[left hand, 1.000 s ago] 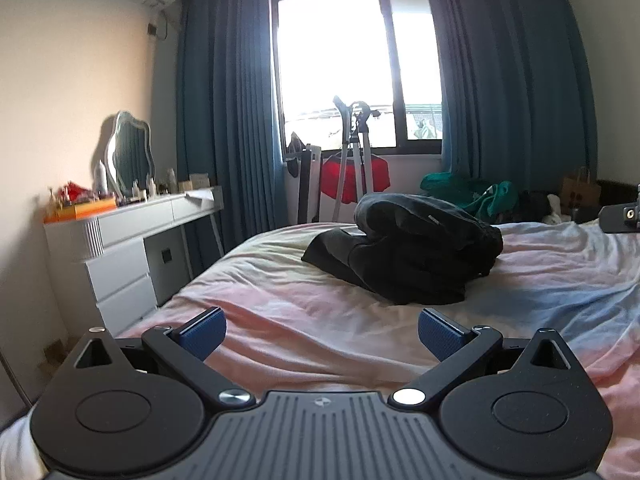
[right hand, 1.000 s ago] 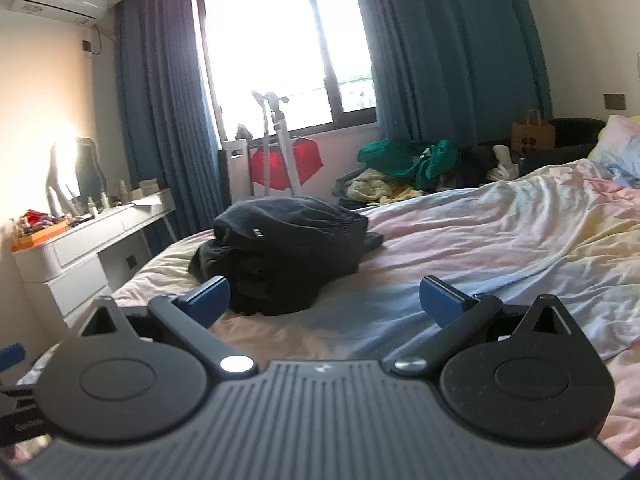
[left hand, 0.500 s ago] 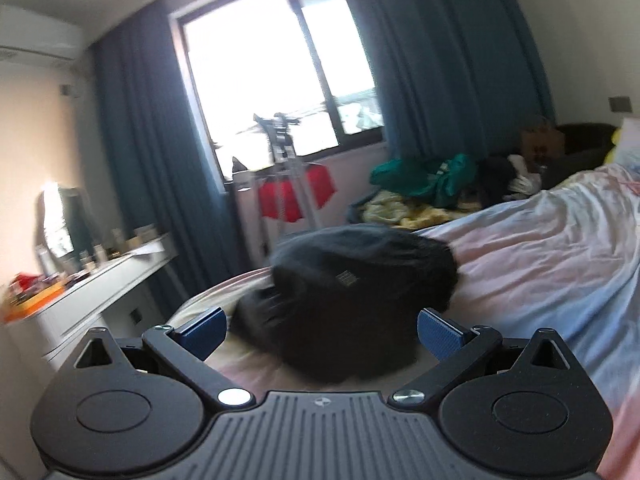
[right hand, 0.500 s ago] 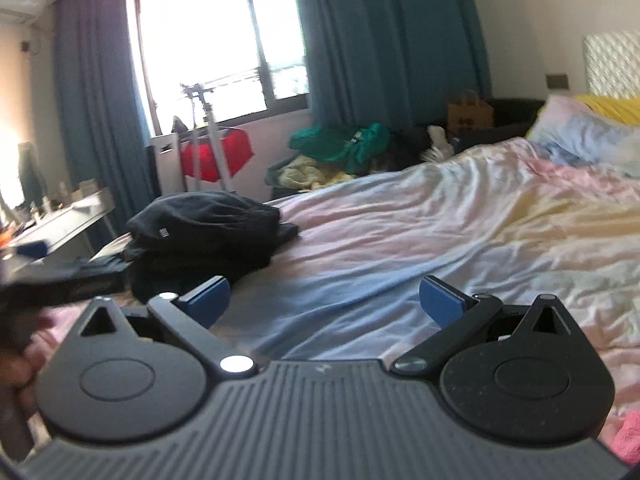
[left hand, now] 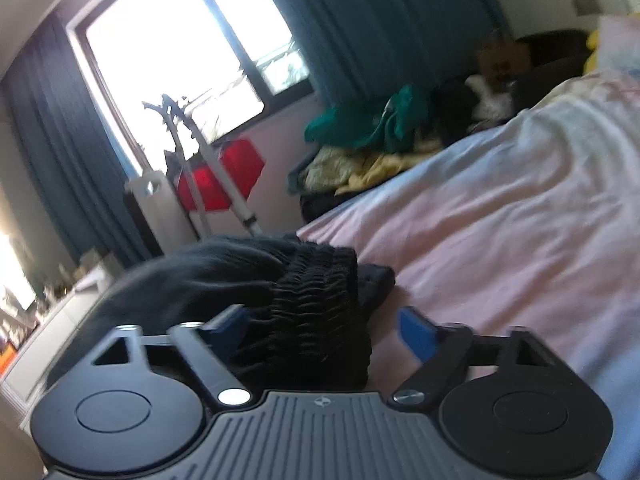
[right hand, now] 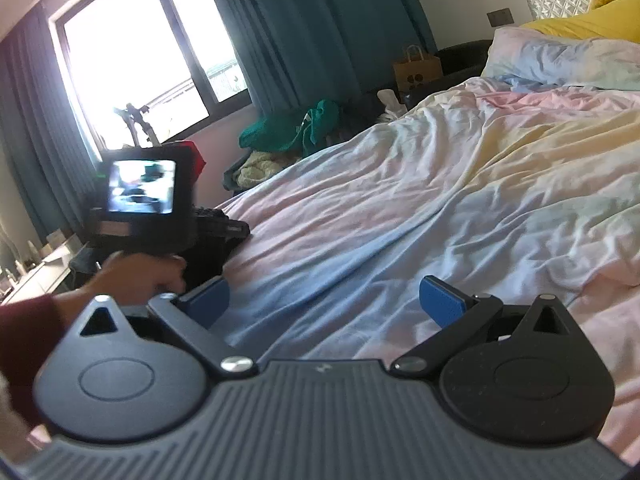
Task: Fold clothes
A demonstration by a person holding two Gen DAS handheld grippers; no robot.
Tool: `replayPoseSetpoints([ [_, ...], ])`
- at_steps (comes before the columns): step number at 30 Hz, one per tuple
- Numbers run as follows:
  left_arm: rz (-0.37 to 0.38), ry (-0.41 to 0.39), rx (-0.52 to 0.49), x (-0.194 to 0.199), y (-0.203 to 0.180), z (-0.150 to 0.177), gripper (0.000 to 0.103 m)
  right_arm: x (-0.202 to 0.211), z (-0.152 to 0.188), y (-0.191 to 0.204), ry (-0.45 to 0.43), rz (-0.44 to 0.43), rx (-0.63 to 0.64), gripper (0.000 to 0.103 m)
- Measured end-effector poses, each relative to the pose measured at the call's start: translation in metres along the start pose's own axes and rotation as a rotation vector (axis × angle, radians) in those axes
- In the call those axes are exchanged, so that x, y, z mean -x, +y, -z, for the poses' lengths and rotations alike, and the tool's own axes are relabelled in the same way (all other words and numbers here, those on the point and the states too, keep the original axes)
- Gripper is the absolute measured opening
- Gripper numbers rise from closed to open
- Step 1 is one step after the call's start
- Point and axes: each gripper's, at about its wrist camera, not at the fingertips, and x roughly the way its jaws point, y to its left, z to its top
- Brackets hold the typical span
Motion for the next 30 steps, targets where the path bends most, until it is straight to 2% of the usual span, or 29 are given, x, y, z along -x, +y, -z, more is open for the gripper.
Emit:
replayPoseSetpoints([
  [2, -0.065, 0.049, 0.007, -0.024, -0.003, -0.001, 0.072, -0.006, 0.004, 0.002, 0.016, -0.004, 0.003, 0.103],
  [3, -0.096, 0.067, -0.001, -0.034, -0.004, -0.001, 0.064, -0.011, 0.007, 0.002, 0.03, -0.008, -0.001, 0.103],
  [4, -0.104, 0.072, -0.003, -0.038, -0.003, -0.001, 0.06, -0.014, 0.009, 0.003, 0.044, -0.017, -0.004, 0.103],
  [6, -0.096, 0.064, 0.017, -0.039, 0.003, -0.001, 0.046, -0.015, 0.013, 0.008, 0.047, -0.033, 0.018, 0.103],
  [7, -0.09, 0.039, 0.049, -0.032, 0.009, -0.003, 0.037, -0.014, 0.014, 0.011, 0.041, -0.034, 0.034, 0.103],
  [8, -0.083, 0.015, 0.074, -0.021, 0.017, -0.006, 0.01, -0.012, 0.015, 0.013, 0.032, -0.033, 0.051, 0.103],
  [11, -0.058, -0.056, 0.132, 0.017, 0.041, -0.016, 0.008, -0.007, 0.014, 0.015, -0.006, -0.036, 0.052, 0.103],
  [16, -0.028, -0.19, 0.169, 0.101, 0.097, -0.026, 0.007, 0.002, 0.014, 0.024, -0.045, -0.036, 0.092, 0.103],
  [21, 0.012, -0.293, 0.278, 0.202, 0.174, -0.011, 0.007, 0.016, 0.011, 0.038, -0.104, -0.031, 0.16, 0.103],
  [25, 0.087, -0.288, 0.433, 0.271, 0.251, 0.025, 0.006, 0.033, 0.009, 0.043, -0.154, -0.042, 0.196, 0.103],
  [27, 0.103, -0.285, 0.488, 0.303, 0.288, 0.059, 0.006, 0.045, 0.01, 0.045, -0.183, -0.054, 0.22, 0.103],
  [30, 0.103, -0.246, 0.639, 0.334, 0.343, 0.123, 0.006, 0.062, 0.013, 0.051, -0.2, -0.1, 0.247, 0.103],
])
